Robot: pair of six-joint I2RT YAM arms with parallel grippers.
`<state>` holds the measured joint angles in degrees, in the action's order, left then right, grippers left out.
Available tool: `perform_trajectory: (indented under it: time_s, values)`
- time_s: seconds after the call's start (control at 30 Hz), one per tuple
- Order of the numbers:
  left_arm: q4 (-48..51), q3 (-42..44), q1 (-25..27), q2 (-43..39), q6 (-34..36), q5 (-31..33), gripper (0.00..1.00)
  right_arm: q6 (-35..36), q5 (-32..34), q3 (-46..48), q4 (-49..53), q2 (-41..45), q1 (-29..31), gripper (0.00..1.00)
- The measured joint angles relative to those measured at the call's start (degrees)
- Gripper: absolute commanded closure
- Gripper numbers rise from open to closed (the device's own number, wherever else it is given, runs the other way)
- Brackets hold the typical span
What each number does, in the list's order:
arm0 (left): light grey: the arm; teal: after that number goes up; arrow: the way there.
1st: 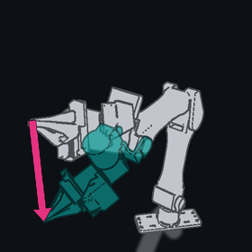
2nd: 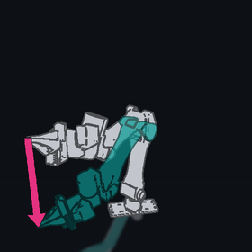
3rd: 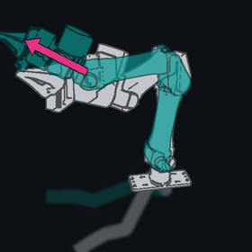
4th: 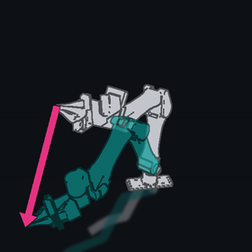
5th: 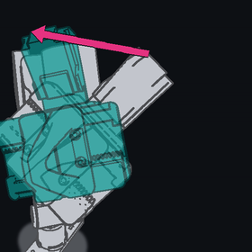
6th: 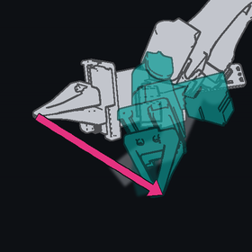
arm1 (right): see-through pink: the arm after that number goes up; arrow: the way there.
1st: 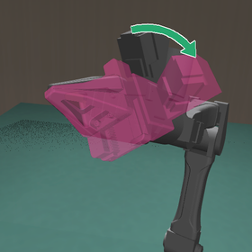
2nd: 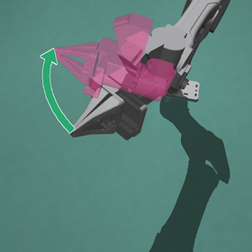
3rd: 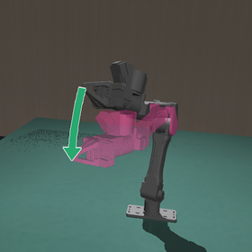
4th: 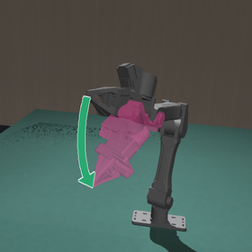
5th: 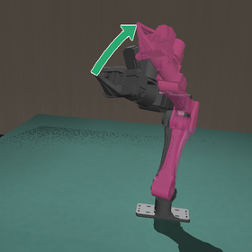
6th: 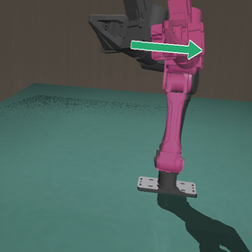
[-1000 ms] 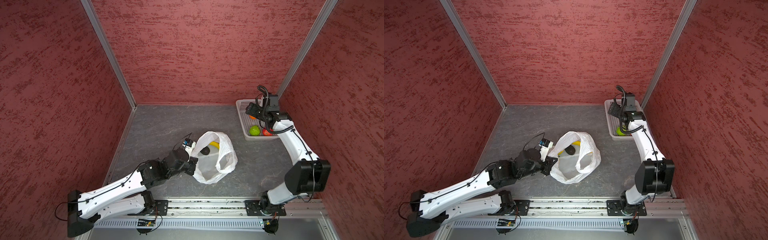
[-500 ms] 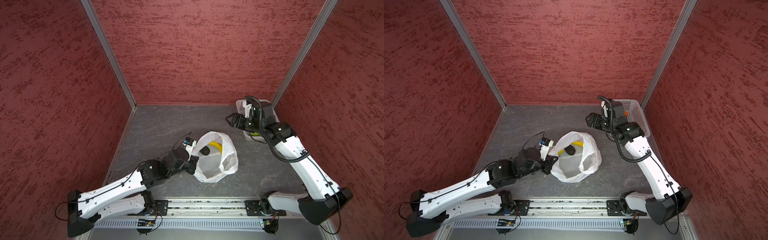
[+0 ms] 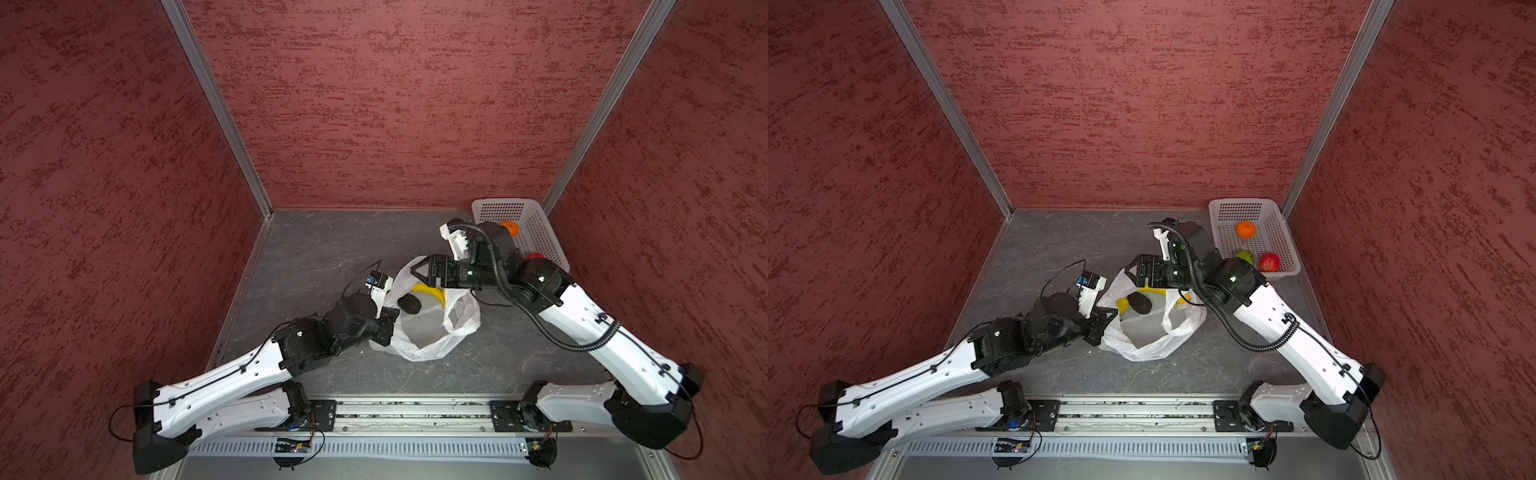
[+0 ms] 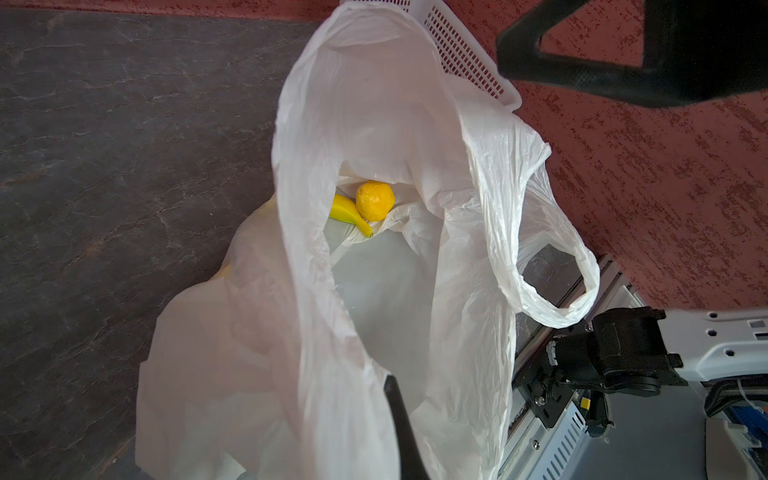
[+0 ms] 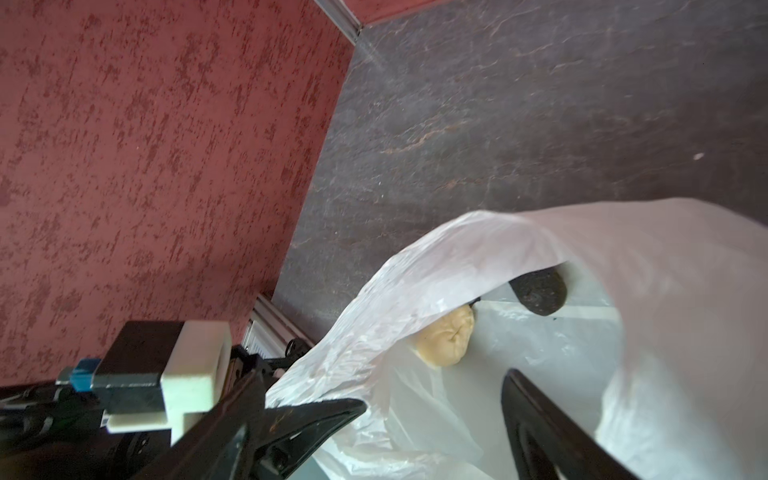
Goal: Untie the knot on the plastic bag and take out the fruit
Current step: 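Move the right gripper back into the bag opening toward the dark avocado, then close the right gripper on the dark avocado inside the bag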
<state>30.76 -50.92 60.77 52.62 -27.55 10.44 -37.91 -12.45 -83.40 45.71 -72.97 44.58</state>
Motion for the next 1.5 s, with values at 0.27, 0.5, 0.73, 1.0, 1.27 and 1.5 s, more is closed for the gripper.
perform_trajectory:
  time_s: [0.27, 0.5, 0.73, 1.0, 1.27, 1.5]
  values:
    - [-0.87, 0.02, 0.00, 0.61, 0.00, -0.02, 1.00, 0.44, 3.50, 8.57, -0.42, -1.16, 3.10, 0.18]
    - [-1.22, 0.02, 0.00, 0.68, 0.00, 0.17, 1.00, 2.91, 8.44, 16.48, -1.29, -3.39, 4.96, 0.22]
    - [-1.31, 0.00, 0.00, 0.94, 0.00, 0.76, 1.00, 6.36, 15.13, 23.82, -2.71, -4.87, 10.93, 0.24]
    - [-2.34, -0.37, 0.00, 2.49, 0.44, 0.98, 1.00, 6.84, 16.44, 30.97, -8.28, -8.92, 12.24, 0.23]
    - [-0.94, -0.46, -0.42, 3.74, 0.63, 2.01, 1.00, 5.79, 16.59, 30.10, -16.76, -16.22, 12.22, 0.19]
    - [-0.83, -0.46, -0.33, 3.74, 0.59, 2.10, 1.00, 2.71, 15.93, 29.66, -20.65, -16.81, 10.27, 0.09]
